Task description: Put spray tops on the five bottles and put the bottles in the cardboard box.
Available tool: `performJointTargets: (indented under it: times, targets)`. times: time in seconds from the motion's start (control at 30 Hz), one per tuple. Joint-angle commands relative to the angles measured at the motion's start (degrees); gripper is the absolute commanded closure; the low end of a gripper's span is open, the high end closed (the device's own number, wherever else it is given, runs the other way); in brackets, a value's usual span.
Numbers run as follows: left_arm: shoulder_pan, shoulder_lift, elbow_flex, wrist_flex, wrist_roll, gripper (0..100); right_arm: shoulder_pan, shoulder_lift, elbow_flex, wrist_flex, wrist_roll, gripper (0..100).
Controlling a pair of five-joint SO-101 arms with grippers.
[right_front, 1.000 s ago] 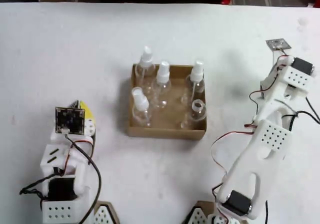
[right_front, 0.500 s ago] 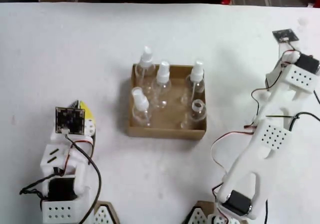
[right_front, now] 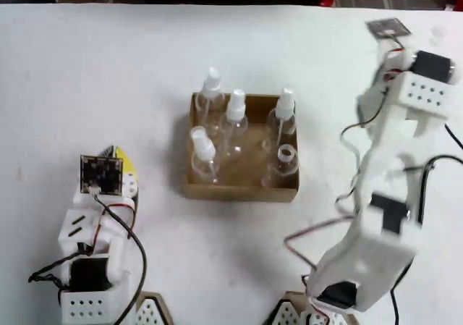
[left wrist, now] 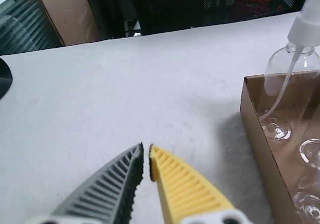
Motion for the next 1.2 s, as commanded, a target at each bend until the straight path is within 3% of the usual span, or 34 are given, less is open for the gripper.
performJointTargets:
  times: [0.0, 0.13, 0.4, 0.77, 1.17]
  targets:
    - [0.7, -0.6, -0.5, -1.4, -0.4, 98, -5.0, -26.0, 10.7, 1.3, -11.4, 98.4]
    - [0.7, -0.6, -0.5, -1.4, -0.4, 98, -6.0, -42.2, 14.7, -0.7, -18.5, 98.4]
    - [0.7, -0.6, -0.5, -1.3, -0.4, 98, -5.7, -63.4, 27.6, -8.4, -18.6, 98.4]
    - [0.7, -0.6, -0.5, -1.4, -0.4, 98, -5.9, -87.0, 51.2, -26.9, -19.0, 98.4]
    - [0.7, -0.6, -0.5, -1.4, -0.4, 98, -6.0, -97.8, 62.3, -39.0, -19.0, 98.4]
